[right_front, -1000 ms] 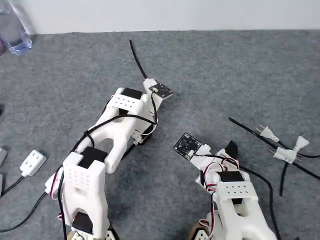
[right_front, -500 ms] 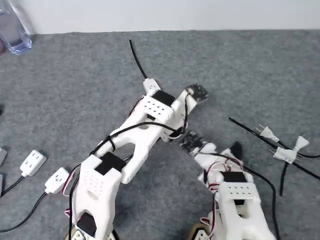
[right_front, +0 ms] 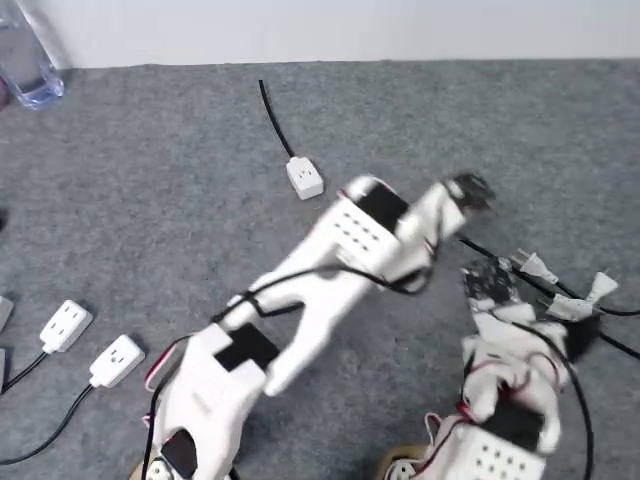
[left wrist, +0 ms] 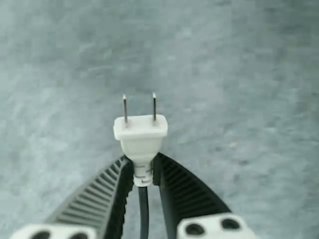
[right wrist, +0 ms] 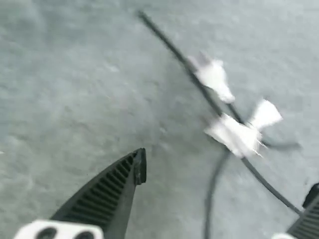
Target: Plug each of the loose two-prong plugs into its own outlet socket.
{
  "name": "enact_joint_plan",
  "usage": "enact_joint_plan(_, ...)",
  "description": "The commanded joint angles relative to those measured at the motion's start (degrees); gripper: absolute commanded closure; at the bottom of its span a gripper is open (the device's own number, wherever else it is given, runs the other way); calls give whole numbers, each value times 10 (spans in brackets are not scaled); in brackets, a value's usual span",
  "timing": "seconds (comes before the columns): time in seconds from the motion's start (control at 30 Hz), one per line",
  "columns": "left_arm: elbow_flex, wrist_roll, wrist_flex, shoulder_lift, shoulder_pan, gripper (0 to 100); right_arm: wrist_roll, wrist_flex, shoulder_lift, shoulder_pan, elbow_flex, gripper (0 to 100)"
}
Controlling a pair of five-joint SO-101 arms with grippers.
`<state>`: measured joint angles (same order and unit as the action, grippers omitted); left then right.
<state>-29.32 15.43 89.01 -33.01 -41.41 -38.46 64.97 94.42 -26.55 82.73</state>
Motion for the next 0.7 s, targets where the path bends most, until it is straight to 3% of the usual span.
enact_joint_plan(0.0,-20,-4,4,4,-41,987,-40,48,107,-75,7,523)
enact_joint_plan(0.27,-19,-4,-15,1,-78,987,-86,-41,91,-124,134,523)
enact_joint_plan(0.47,-22,-4,-47,-66,-80,973,-83,-35,96,-125,137,523)
enact_joint_plan(0.67,-22,-4,-45,-99,-79,754,-83,-35,96,-125,137,523)
